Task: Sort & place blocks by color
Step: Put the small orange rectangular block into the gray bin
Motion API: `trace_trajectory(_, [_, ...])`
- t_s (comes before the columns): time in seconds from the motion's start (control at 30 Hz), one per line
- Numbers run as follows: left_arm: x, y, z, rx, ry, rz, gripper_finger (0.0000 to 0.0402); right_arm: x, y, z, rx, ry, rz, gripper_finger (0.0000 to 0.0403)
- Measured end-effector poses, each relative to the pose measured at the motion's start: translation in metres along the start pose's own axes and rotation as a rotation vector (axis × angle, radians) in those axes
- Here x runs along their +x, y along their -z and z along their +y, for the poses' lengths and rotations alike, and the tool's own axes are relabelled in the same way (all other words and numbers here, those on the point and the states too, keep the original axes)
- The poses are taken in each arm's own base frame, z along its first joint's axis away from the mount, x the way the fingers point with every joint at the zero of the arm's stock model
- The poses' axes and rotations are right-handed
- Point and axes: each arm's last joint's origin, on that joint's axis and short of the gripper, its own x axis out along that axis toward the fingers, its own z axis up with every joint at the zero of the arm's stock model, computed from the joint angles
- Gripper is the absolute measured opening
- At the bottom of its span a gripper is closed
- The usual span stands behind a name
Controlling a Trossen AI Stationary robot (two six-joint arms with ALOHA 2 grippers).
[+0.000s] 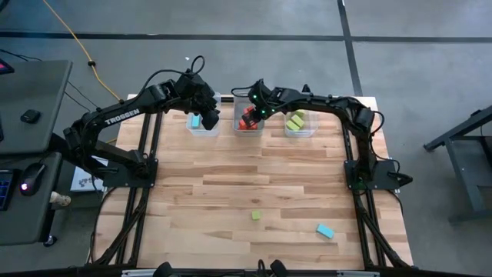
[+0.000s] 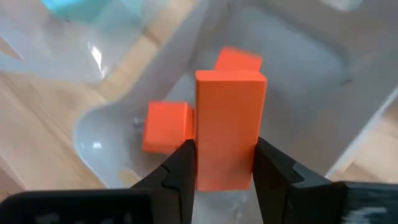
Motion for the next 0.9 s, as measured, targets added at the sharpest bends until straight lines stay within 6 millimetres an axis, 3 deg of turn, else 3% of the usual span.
trace_trajectory(0.13, [0.000, 0.000, 0.000, 0.000, 0.000, 0.000, 0.0117, 0.016, 0.007, 0.000, -0.004, -0.007, 0.058, 0.0101])
trace_trajectory(0.53, [0.000, 0.000, 0.000, -0.003, 0.000, 0.000, 0.0117, 0.030, 0.009, -0.007, 0.027, -0.008, 0.094, 0.0101])
trace_trajectory(0.9, [0.000, 0.000, 0.000, -0.003, 0.000, 0.001, 0.0117, 0.027, 0.005, -0.006, 0.027, -0.010, 0.081, 0.0101])
